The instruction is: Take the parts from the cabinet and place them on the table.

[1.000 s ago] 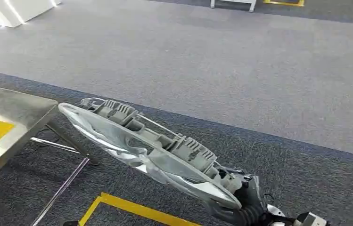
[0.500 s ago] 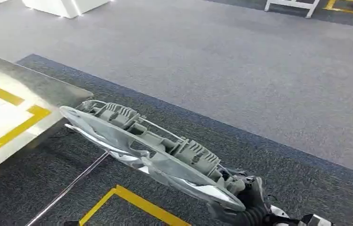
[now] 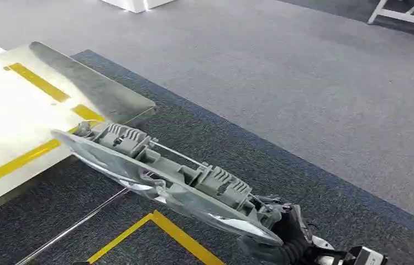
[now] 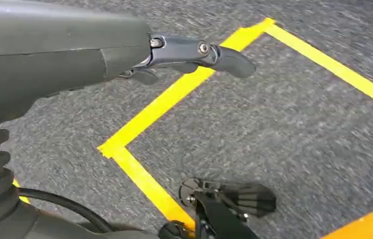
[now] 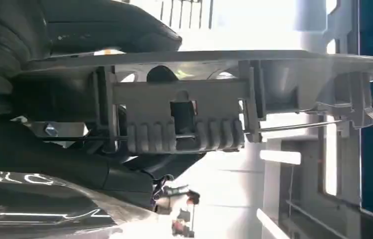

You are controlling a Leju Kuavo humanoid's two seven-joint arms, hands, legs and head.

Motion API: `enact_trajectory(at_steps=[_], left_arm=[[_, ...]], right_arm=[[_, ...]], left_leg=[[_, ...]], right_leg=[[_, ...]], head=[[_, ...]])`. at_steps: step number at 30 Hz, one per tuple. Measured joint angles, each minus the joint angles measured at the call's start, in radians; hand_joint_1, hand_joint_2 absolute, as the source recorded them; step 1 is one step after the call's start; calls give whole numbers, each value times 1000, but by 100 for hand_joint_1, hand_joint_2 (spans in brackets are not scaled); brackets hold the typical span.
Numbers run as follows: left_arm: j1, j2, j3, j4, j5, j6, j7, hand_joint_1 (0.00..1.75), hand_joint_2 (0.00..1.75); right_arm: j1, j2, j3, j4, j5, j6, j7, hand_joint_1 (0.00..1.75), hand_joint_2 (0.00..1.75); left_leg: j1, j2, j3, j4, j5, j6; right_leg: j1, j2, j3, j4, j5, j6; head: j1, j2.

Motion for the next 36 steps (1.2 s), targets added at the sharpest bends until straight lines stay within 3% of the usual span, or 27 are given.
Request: enact_trajectory(at_steps=[1,2,3,4,5,6,7,9,10,11,12,15,16,17,18,19,20,21,22,23,25,26,27,31,33,34,36], left_arm=[[3,-2,0,0,0,0,0,0,175],[1,-1,0,0,0,1,0,0,175],[-2,1,1,0,0,2,0,0,175],[-5,0,1,0,0,1,0,0,175],[-5,-1,1,0,1,2,-1,0,175],[-5,-2,1,0,2,2,-1,0,175],[-4,-3,1,0,2,3,-3,0,175],[-3,-3,1,0,2,5,-3,0,175],[-3,-4,1,0,1,6,-3,0,175],[-4,-4,1,0,0,6,-3,0,175],[-7,-3,1,0,-2,7,-3,0,175],[1,-3,1,0,-8,7,-4,0,175],[2,1,1,0,-8,8,-4,0,175],[3,-1,1,0,-8,8,-5,0,175],[0,-2,1,0,-8,8,-6,0,175],[-3,-2,1,0,-10,8,-7,0,175],[-5,-2,1,0,-11,8,-10,0,175],[-4,-3,1,0,-11,8,-11,0,175],[-3,-3,1,0,-12,8,-13,0,175],[-2,-3,1,0,-12,8,-13,0,175],[0,-2,1,0,-12,9,-13,0,175],[0,-1,1,0,-12,9,-14,0,175],[-4,-1,1,0,-12,10,-16,0,175],[0,-2,2,0,-12,12,-19,0,175],[-1,-1,2,0,-11,15,-19,0,175],[-4,0,2,0,-11,15,-19,0,175],[-5,-1,2,0,-10,11,-19,0,175]], right_arm=[[-4,0,0,0,1,0,0,175,175],[-6,0,1,1,1,0,0,175,175],[-5,0,1,1,1,0,0,175,175],[-4,0,1,3,0,0,-1,175,175],[-4,0,1,5,0,0,-1,175,175],[-3,0,1,7,0,0,0,175,175],[-1,0,1,10,1,0,0,175,175],[1,0,1,10,2,-1,0,175,175],[1,0,1,10,3,-2,0,175,175],[1,0,1,11,4,-3,0,175,175],[3,0,1,11,5,-3,-1,175,175],[5,0,1,12,9,-4,0,175,175],[5,0,1,12,9,-5,0,175,175],[3,0,0,12,9,-5,0,175,175],[3,2,0,12,9,-6,0,175,175],[6,2,0,12,9,-7,-2,175,175],[8,2,0,12,10,-8,-2,175,175],[8,2,0,12,11,-8,0,175,175],[8,2,0,13,12,-9,0,175,175],[8,2,0,13,13,-10,0,175,175],[8,2,0,12,14,-10,0,175,175],[7,2,0,12,14,-10,0,175,175],[7,1,0,12,15,-11,-1,175,175],[5,1,0,12,21,-15,0,175,175],[4,1,1,10,24,-18,0,175,175],[6,1,1,10,24,-18,-1,175,175],[7,1,1,11,26,-19,0,175,175]], left_leg=[[9,-10,9,-8,6,6],[12,-19,11,-9,6,13],[12,-30,10,-9,6,16],[12,-46,11,-9,5,19],[10,-61,11,-8,4,20],[10,-75,13,-8,3,21],[10,-90,15,-8,2,21],[11,-123,23,-7,-2,17],[12,-137,26,-6,-4,13],[11,-146,21,-4,-7,8],[10,-158,14,5,-9,3],[24,-191,4,-6,0,-18],[25,-196,6,-2,-6,-23],[16,-134,-2,20,-19,-27],[16,-89,-27,73,-49,-33],[19,-62,-71,158,-89,-37],[22,-51,-113,241,-121,-40],[24,-48,-142,293,-130,-43],[26,-47,-147,298,-118,-45],[27,-45,-131,261,-86,-45],[25,-24,-46,92,7,-39],[20,19,-7,13,25,-32],[4,53,-1,0,8,-23],[9,3,-3,-7,10,0],[17,-17,1,-12,13,11],[17,-31,0,-12,12,17],[15,-58,1,-12,10,19]], right_leg=[[-6,38,-5,8,-9,7],[-7,95,-20,46,-35,5],[-7,122,-53,111,-65,5],[-8,136,-106,209,-105,7],[-6,140,-152,285,-127,8],[-6,141,-180,320,-125,8],[-6,141,-184,304,-95,6],[-8,154,-132,158,9,2],[-11,187,-94,65,59,0],[-18,247,-78,32,49,-3],[-21,249,-68,8,47,-3],[-8,220,-64,12,48,-17],[-20,200,-56,1,52,-25],[-17,186,-48,-4,50,-31],[-16,171,-44,-4,47,-37],[-14,151,-40,-4,43,-40],[-12,133,-37,-4,39,-41],[-12,117,-35,-4,36,-41],[-12,103,-31,-4,32,-40],[-12,91,-26,-4,29,-39],[-12,67,-12,-4,20,-33],[-10,56,-5,-5,14,-28],[0,47,-7,-2,8,-19],[-1,11,14,-14,-2,3],[-6,106,-19,49,-43,8],[-7,130,-65,138,-85,9],[-6,141,-152,291,-134,11]], head=[[2,0],[8,0],[11,0],[14,0],[13,0],[14,0],[13,0],[16,0],[16,0],[15,0],[14,0],[15,0],[15,0],[13,0],[0,0],[2,0],[1,0],[1,0],[1,0],[0,0],[0,0],[1,0],[0,0],[3,0],[15,0],[18,0],[17,0]])
